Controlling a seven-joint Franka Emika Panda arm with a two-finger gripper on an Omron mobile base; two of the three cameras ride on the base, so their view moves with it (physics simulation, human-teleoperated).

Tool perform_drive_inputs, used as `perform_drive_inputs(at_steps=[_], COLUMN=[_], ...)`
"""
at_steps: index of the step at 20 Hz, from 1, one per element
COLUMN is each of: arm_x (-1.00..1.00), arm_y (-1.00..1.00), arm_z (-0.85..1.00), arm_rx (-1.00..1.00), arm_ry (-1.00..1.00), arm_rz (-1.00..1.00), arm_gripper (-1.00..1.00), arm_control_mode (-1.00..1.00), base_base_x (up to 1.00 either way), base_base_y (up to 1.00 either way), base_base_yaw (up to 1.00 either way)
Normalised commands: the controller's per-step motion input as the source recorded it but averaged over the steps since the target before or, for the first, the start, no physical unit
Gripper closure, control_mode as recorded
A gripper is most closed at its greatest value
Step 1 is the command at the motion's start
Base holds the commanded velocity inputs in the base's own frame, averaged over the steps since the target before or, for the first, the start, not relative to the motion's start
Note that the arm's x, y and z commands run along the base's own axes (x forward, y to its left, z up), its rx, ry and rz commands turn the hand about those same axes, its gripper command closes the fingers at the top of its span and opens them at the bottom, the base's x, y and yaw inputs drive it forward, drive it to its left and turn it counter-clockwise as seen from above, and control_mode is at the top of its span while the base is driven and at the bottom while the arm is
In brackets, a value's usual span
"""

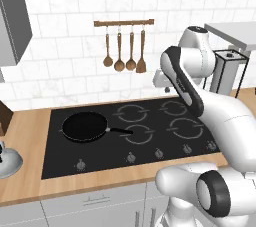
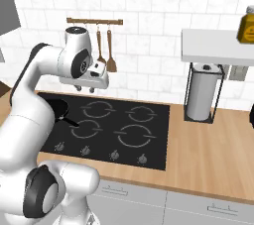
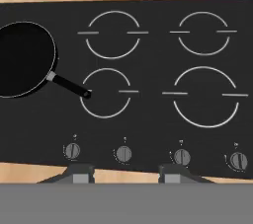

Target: Pick the kettle from the counter and place it on a stove burner. Then turn the burner on.

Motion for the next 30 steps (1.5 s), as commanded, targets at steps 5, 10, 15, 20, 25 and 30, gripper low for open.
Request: perform_drive_inputs(at_steps=[5, 10, 15, 20, 25, 30], arm_x=[-0.22, -0.43, -0.54, -0.59, -0.5, -0.32], arm_y=[0.25, 0.78, 1.0, 0.99, 1.0, 1.0], arm_z=[0.0, 0.0, 0.0, 0.05, 0.0, 0.0], arm_rx=[0.0, 0.0, 0.0, 0.0, 0.0, 0.0], arm_ry=[0.0, 0.0, -0.01, -0.1, -0.1, -0.12], arm_rz=[0.0, 0.0, 0.0, 0.0, 0.0, 0.0], arm_gripper=[-1.0, -1.0, -1.0, -1.0, -1.0, -1.0], arm_control_mode=[-1.0, -1.0, -1.0, -1.0, -1.0, -1.0], base_base_x=[0.0, 0.0, 0.0, 0.0, 0.0, 0.0], base_base_y=[0.0, 0.0, 0.0, 0.0, 0.0, 0.0], base_base_yaw=[0.0, 0.0, 0.0, 0.0, 0.0, 0.0])
